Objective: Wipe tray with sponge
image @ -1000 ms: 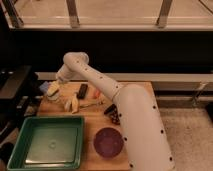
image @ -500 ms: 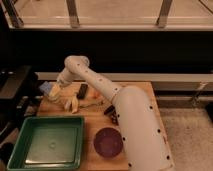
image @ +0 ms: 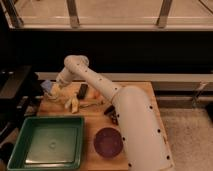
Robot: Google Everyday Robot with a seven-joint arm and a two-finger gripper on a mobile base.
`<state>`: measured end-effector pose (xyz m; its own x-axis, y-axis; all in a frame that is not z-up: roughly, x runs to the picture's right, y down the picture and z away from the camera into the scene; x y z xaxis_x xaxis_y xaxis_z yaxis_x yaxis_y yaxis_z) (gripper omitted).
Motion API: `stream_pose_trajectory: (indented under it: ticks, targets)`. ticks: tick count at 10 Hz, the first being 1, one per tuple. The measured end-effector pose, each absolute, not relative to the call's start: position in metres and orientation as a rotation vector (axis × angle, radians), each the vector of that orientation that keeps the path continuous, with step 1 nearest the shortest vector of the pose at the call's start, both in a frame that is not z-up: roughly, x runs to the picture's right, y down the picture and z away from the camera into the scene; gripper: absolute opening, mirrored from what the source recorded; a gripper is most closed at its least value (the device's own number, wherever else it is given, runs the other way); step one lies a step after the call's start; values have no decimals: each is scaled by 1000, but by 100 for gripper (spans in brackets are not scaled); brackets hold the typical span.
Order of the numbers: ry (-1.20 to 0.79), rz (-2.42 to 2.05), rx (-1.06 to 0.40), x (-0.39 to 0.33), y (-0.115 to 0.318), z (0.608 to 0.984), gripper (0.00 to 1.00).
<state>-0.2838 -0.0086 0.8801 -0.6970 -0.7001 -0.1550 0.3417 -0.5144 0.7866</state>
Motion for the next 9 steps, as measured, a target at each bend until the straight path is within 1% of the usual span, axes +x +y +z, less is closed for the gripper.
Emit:
stream_pose_trajectory:
  ticks: [1, 6, 9]
  targets:
    - [-1007, -2213, 623, -284, -10, 879, 0]
    - [-965, -2209, 653, -281, -21, 870, 0]
    - [-923, -2202, 690, -265, -37, 857, 0]
